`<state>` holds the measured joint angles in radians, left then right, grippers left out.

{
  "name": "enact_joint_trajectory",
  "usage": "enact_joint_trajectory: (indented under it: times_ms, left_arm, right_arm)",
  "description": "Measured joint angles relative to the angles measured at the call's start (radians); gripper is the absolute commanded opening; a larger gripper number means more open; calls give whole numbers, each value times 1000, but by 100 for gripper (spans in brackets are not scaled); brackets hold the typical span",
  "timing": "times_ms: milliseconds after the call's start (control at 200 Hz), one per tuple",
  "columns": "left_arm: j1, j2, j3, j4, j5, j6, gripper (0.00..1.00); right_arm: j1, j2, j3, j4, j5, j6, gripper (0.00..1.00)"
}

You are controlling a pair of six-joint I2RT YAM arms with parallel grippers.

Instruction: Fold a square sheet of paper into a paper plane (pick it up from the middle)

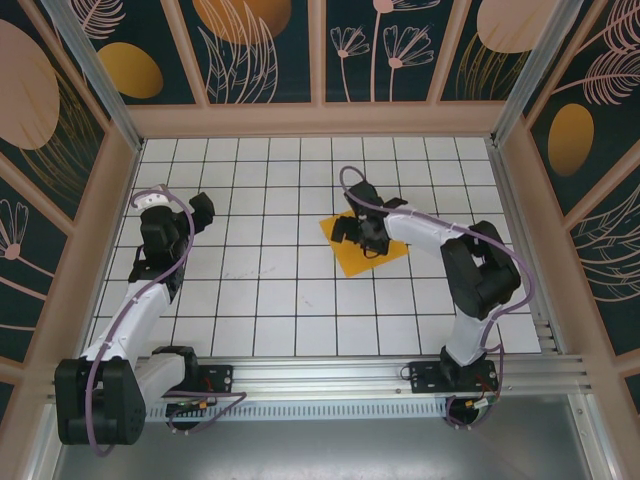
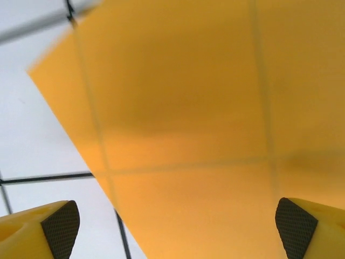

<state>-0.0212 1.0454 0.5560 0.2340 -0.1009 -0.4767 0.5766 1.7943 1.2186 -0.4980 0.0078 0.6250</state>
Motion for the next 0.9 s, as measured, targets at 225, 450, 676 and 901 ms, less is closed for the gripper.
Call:
enact_joint_trajectory:
  times_ms: [225, 450, 676, 901]
  left_arm:
    - [0, 0, 0, 0, 0, 0, 98]
    - [0, 0, 0, 0, 1, 0, 98]
    - [0, 0, 0, 0, 0, 0, 99]
    - [0, 0, 0, 0, 0, 0, 99]
  right_arm:
    - [-25, 77, 156, -76, 28, -231, 99]
    - [-25, 212, 192, -183, 30, -407, 99]
    - [-41, 245, 250, -230, 30, -496, 98]
    - [-63, 271, 269, -237, 30, -525, 95]
